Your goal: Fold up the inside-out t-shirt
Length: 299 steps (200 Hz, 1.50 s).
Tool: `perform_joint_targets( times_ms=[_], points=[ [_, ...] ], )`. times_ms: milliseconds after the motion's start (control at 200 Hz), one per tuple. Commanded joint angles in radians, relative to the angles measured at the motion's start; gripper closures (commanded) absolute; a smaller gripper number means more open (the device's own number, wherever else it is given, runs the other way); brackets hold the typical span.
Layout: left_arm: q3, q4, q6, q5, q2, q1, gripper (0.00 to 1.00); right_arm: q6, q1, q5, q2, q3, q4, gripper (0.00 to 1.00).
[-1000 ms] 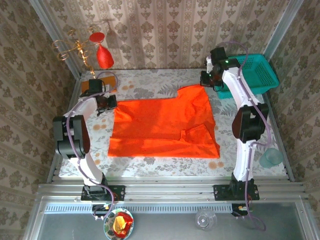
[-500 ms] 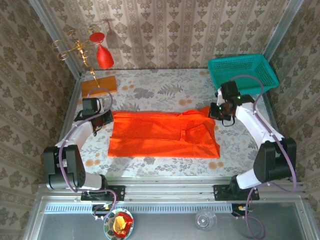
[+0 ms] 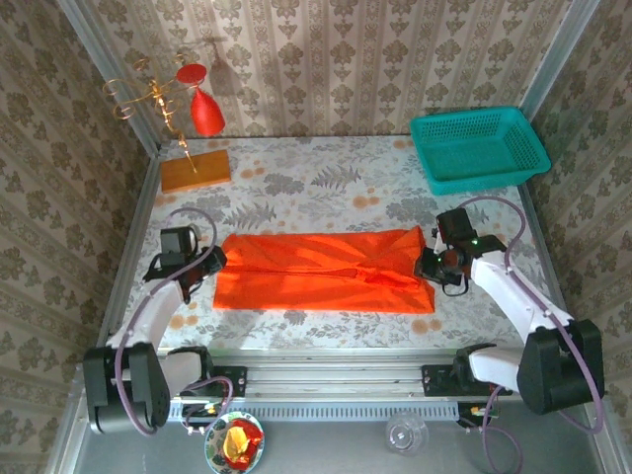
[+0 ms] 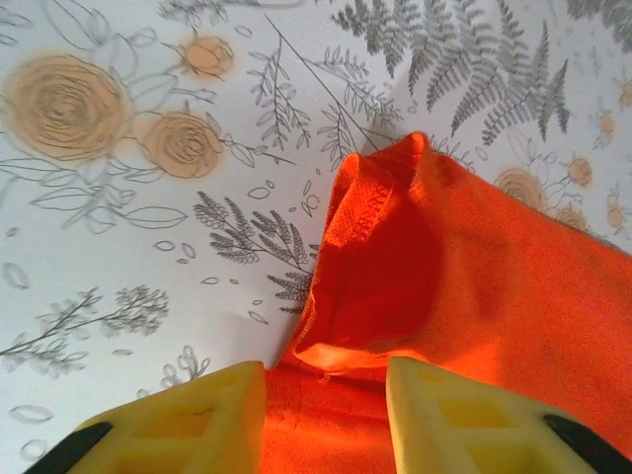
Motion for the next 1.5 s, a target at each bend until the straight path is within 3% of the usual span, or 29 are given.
perform_joint_targets(
  times_ms=[0, 145, 380, 585, 665, 790, 960, 1160, 1490],
  points=[
    [0.014, -0.097, -0.024, -0.054, -0.094, 0.014, 0.57, 0.039, 0.023, 0.045, -0.062, 0.018, -0.018, 0.7],
    [0.073, -0.123, -0.027, -0.009, -0.089, 0.0, 0.57, 0.035, 0.054, 0.002, -0.007, 0.069, 0.003, 0.68],
    [0.245, -0.209, 0.065, 0.006, 0.136, -0.107, 0.55, 0.021, 0.188, -0.05, 0.219, 0.221, 0.048, 0.63],
    [0.338, -0.199, 0.098, 0.131, 0.302, -0.155, 0.55, 0.054, 0.226, -0.083, 0.385, 0.289, 0.088, 0.63],
    [0.355, -0.27, 0.084, 0.083, 0.382, -0.153, 0.58, 0.071, 0.235, -0.086, 0.422, 0.284, 0.1, 0.62],
    [0.291, -0.303, 0.013, -0.024, 0.416, -0.117, 0.6, 0.135, 0.231, -0.012, 0.425, 0.215, 0.084, 0.6],
    [0.224, -0.258, -0.007, 0.013, 0.378, -0.079, 0.6, 0.164, 0.229, -0.001, 0.385, 0.144, 0.087, 0.59],
    [0.402, -0.32, 0.113, 0.01, 0.354, -0.075, 0.56, 0.097, 0.186, 0.024, 0.364, 0.212, 0.041, 0.58],
    [0.695, -0.495, 0.317, -0.004, 0.637, -0.072, 0.59, -0.059, 0.071, 0.09, 0.525, 0.396, -0.027, 0.57]
  ],
)
